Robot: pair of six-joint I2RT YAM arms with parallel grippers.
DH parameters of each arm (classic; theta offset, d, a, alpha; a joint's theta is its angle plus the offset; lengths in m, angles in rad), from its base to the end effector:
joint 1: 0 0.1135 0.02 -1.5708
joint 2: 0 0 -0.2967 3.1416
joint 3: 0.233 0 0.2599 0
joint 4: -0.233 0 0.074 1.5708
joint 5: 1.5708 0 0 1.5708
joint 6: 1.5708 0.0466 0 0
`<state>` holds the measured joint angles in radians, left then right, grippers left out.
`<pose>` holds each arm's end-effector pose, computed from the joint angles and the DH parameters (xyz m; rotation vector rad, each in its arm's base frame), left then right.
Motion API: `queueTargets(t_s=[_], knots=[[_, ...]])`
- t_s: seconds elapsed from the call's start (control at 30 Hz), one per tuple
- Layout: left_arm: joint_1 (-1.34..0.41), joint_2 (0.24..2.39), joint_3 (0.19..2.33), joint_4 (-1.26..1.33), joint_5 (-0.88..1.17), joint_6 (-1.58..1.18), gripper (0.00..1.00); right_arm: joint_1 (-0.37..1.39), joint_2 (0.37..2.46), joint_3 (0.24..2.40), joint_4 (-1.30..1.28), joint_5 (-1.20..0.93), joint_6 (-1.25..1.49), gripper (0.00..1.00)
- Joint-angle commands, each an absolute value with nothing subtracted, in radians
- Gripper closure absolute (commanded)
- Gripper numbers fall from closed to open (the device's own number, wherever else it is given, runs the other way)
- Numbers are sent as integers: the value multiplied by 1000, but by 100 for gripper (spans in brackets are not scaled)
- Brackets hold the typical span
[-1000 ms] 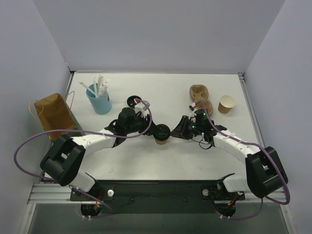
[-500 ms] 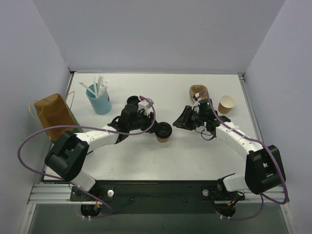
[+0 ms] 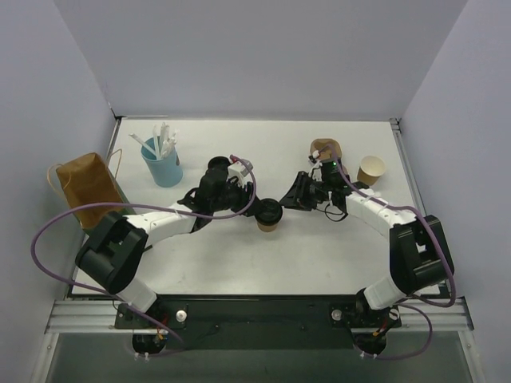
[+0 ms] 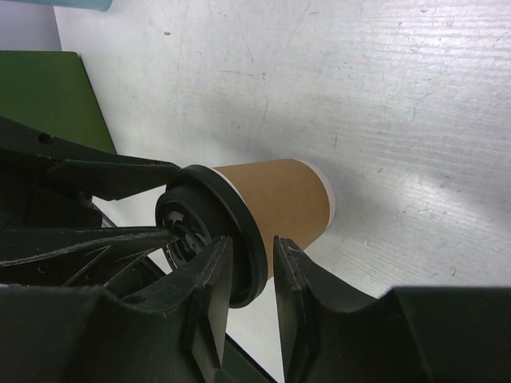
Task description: Pack the takeout coffee
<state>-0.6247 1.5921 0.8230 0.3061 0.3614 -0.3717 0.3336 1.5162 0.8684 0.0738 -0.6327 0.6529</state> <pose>0.2783 -0.2210 0.2249 0.5087 2.0874 -0.9736 0.3079 0.1358 0.2444 -0.0380 2.2838 1.2278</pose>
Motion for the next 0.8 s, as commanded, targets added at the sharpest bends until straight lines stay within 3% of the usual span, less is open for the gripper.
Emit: queueTargets(t_s=[0.0,0.77], knots=[[-618,1649,810,166,321,-310,48,331,1549,907,112,-681,640,72],[-620,1621,655,270,212,-367,50,333,1554,658,199,-529,612,78]])
